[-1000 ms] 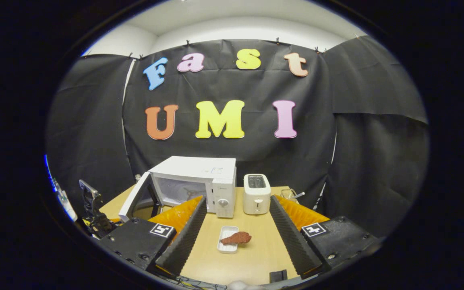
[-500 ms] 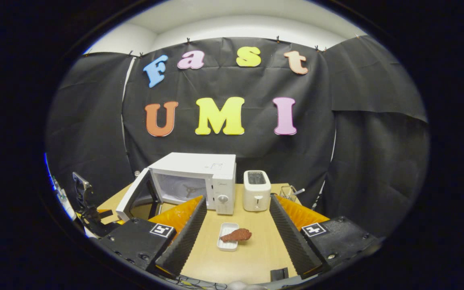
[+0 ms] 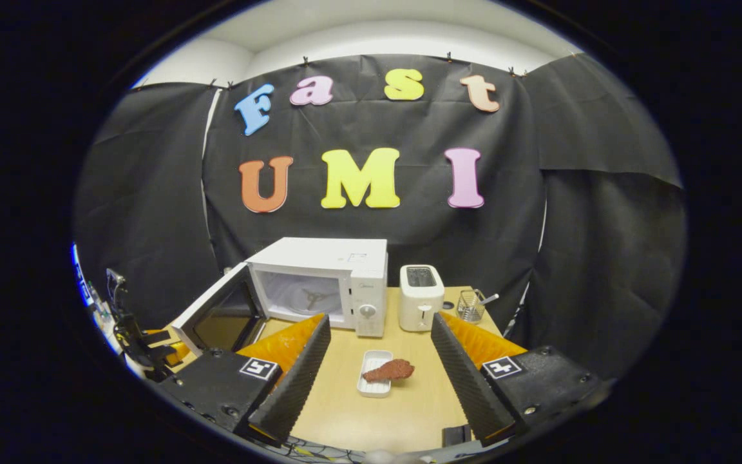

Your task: Open the microwave oven with the left hand, put the food in, and close the microwave oven.

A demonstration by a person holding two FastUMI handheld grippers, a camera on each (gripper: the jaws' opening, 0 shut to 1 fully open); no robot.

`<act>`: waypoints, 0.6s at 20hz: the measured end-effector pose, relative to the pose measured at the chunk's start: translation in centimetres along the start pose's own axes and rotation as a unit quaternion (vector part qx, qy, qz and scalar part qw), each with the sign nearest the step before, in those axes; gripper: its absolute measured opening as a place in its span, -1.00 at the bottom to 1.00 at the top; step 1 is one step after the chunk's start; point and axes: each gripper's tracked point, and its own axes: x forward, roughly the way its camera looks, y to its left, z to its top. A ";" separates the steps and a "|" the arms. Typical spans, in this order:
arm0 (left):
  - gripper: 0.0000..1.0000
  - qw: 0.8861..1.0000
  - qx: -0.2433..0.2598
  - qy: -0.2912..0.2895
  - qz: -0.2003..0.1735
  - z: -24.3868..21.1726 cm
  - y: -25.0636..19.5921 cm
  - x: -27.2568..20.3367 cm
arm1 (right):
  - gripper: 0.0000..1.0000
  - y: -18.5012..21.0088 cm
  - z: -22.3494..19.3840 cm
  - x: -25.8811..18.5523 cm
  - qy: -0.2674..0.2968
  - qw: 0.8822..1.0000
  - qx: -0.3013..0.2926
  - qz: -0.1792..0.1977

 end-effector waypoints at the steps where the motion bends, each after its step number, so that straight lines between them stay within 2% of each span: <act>1: 0.92 1.000 0.001 0.000 0.009 0.0 0.7 -0.2 | 1.00 0.0 -0.2 0.1 0.002 1.000 0.001 0.001; 8: 0.92 0.999 0.011 -0.009 0.049 0.8 3.6 -3.4 | 1.00 -1.7 -4.5 2.7 0.030 0.999 -0.003 0.010; 9: 0.92 0.999 0.008 -0.012 0.052 1.3 3.5 -4.1 | 0.82 -2.0 -5.6 3.4 0.037 0.999 -0.003 0.021; 10: 0.92 0.998 0.005 -0.016 0.054 1.9 3.2 -4.8 | 1.00 -2.1 -7.3 4.3 0.050 0.998 -0.005 0.029; 12: 0.92 0.998 0.004 -0.026 0.052 3.3 1.8 -6.4 | 1.00 -3.0 -10.5 6.2 0.079 0.996 -0.003 0.044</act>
